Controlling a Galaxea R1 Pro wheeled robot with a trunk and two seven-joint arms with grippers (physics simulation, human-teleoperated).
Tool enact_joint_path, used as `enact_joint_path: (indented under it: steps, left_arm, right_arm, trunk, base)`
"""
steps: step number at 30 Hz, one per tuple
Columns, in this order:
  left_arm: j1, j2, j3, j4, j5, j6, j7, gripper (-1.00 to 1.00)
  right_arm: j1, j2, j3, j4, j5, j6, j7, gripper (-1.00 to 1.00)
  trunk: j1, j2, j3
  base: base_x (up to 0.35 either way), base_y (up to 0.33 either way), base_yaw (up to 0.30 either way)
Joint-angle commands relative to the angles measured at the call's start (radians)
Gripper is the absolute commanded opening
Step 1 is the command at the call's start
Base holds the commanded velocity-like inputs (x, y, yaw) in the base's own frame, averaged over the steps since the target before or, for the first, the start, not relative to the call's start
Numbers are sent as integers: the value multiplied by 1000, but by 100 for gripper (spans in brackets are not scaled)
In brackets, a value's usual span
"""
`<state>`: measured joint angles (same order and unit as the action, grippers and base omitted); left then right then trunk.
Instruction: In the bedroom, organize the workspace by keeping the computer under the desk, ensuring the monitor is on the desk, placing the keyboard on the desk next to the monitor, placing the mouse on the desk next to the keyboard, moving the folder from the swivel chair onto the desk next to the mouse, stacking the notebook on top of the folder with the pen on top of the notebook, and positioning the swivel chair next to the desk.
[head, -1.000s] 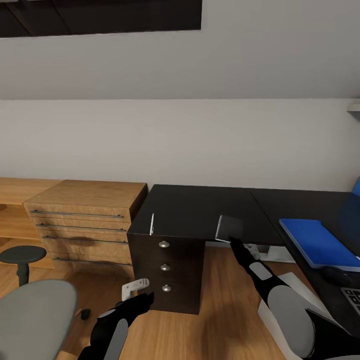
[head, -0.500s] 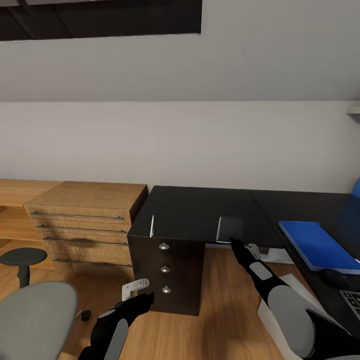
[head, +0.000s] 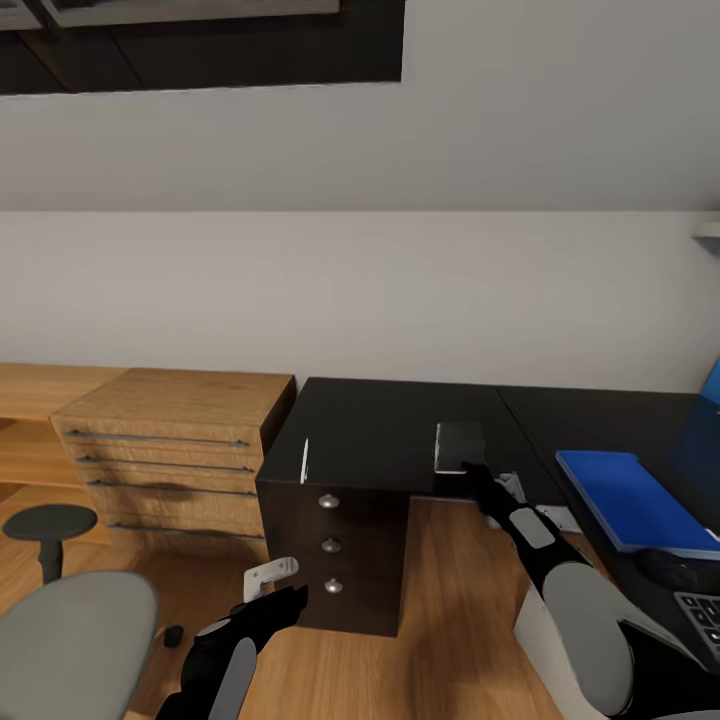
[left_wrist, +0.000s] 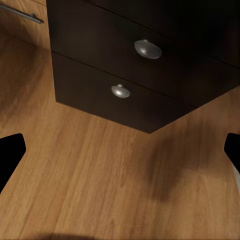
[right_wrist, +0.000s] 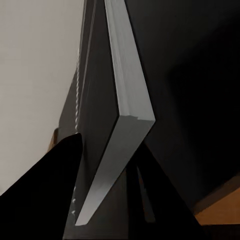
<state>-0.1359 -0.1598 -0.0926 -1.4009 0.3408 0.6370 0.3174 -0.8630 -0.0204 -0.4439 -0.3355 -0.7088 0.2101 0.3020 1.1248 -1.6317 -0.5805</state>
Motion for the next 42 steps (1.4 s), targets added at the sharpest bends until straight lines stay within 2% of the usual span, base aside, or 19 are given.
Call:
enact_joint_path:
  steps: [1,2,4,13,19,24,27,30,33,36,42]
  left_arm:
    - [-1,0,-1,-1,11,3,9,100]
    - [-1,0,-1,-1,11,3,9,100]
    - [-1,-1,-1,-1,11,3,9,100]
    - [-1,-1,-1,-1,10,3,9,100]
    - [-1,0,-1,-1,9,3,9,100]
    - [-1,-1,-1,-1,9,2,9,100]
    - [-1,-1,-1,-1,9,2,9,100]
    - [-1,-1,-2,-1,9,3,9,100]
    - [-1,-1,-2,-1,9,3,9,100]
    - [-1,-1,-2,-1,9,3,8,100]
    - [-1,-1,-2,-1,9,3,8,100]
  right_arm:
    - [-1,-3,-7,-24,-5,56,-8,-100]
    - [-1,-12,-8,-68,-5,135,-43,-100]
    - [-1,-19,-8,-93,-5,177,-69,-100]
    - [1,-38,-8,-182,-3,312,-98,-100]
    - [47,-49,-8,-300,-3,411,-111,-100]
    - [94,-51,-12,-398,-5,455,-117,-100]
    - [128,-60,-32,-451,-15,487,-119,-100]
    - [154,-70,-80,-481,-47,553,-119,-100]
    - [162,-74,-116,-490,-72,584,-118,-100]
    - [166,-77,-137,-493,-83,595,-118,-100]
    - [168,-91,-150,-494,-89,600,-117,-100]
  trunk:
    - [-4,7,2]
    - [-8,14,5]
    - [-16,28,12]
    - [-50,91,40]
    - [-73,133,59]
    - [-92,168,74]
    - [-104,189,84]
    - [-104,189,84]
    - [-104,189,84]
    - [-104,189,84]
    - [-104,189,84]
  base:
    - [0,0,0]
    - [0,0,0]
    - [0,0,0]
    - [0,0,0]
    - [0,0,0]
    - [0,0,0]
    - [0,0,0]
    - [0,0,0]
    - [0,0,0]
    - [0,0,-3]
    - [0,0,-128]
